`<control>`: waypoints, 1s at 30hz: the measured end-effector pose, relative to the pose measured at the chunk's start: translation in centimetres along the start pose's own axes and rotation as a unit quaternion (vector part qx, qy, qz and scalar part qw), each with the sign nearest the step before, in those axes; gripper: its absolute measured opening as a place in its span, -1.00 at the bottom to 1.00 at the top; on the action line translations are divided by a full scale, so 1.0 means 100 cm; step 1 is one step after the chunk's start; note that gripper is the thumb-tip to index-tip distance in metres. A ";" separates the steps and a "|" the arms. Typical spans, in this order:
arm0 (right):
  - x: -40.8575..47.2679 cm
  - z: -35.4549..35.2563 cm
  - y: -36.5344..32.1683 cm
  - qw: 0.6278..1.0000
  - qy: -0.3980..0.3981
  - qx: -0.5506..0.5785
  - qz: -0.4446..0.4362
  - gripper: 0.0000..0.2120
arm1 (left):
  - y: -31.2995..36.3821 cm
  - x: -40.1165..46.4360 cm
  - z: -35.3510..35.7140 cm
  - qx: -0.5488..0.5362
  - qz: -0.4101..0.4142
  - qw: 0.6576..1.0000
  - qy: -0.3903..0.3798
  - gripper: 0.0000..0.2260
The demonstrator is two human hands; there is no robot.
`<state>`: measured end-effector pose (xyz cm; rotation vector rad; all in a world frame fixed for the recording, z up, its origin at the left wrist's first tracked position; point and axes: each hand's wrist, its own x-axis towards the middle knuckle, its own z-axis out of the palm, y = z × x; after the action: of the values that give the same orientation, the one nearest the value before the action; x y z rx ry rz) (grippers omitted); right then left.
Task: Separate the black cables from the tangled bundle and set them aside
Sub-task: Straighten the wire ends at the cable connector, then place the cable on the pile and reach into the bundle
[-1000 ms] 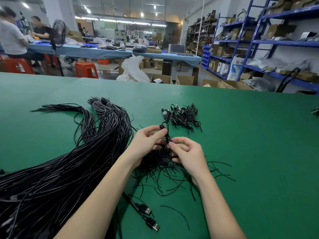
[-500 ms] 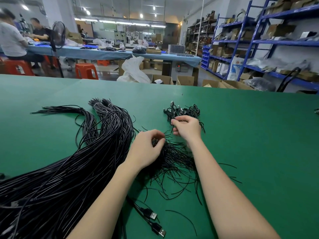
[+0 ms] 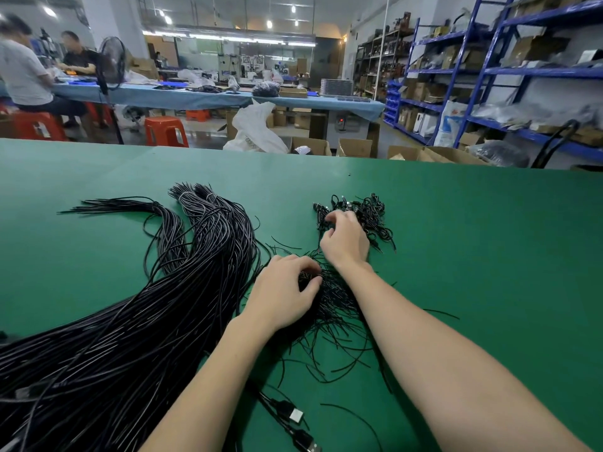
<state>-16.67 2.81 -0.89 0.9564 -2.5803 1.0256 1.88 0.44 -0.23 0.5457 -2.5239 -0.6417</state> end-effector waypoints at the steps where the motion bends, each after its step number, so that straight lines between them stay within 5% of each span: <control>1: -0.001 0.000 -0.002 0.998 -0.029 -0.018 -0.045 -0.69 | 0.000 0.000 0.000 0.001 0.000 1.000 -0.001 -0.80; 4: 0.001 0.004 -0.008 0.970 -0.166 -0.116 -0.134 -0.62 | 0.001 -0.001 0.000 0.007 -0.002 1.000 -0.006 -0.79; 6: 0.004 0.005 -0.007 0.955 -0.220 -0.170 -0.106 -0.55 | 0.001 -0.001 0.000 0.007 -0.002 1.000 -0.008 -0.80; 16: 0.019 -0.001 -0.003 0.954 -0.261 -0.145 -0.008 -0.37 | 0.002 -0.003 0.002 0.020 0.001 1.000 -0.008 -0.81; 22: 0.005 -0.017 -0.006 0.978 -0.206 -0.033 -0.007 -0.46 | 0.005 -0.002 0.000 0.022 -0.002 1.000 -0.008 -0.82; 27: -0.026 -0.062 -0.015 0.972 -0.118 0.202 0.019 -0.81 | 0.008 -0.002 -0.005 0.029 0.003 1.000 -0.008 -0.83; 30: -0.064 -0.077 -0.015 0.968 -0.063 0.243 0.019 -0.87 | 0.008 0.000 -0.009 0.048 0.011 0.999 -0.003 -0.83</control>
<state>-11.17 10.31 3.04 1.1099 -2.4967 1.7114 2.15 0.81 0.89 0.5498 -2.5738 -0.5174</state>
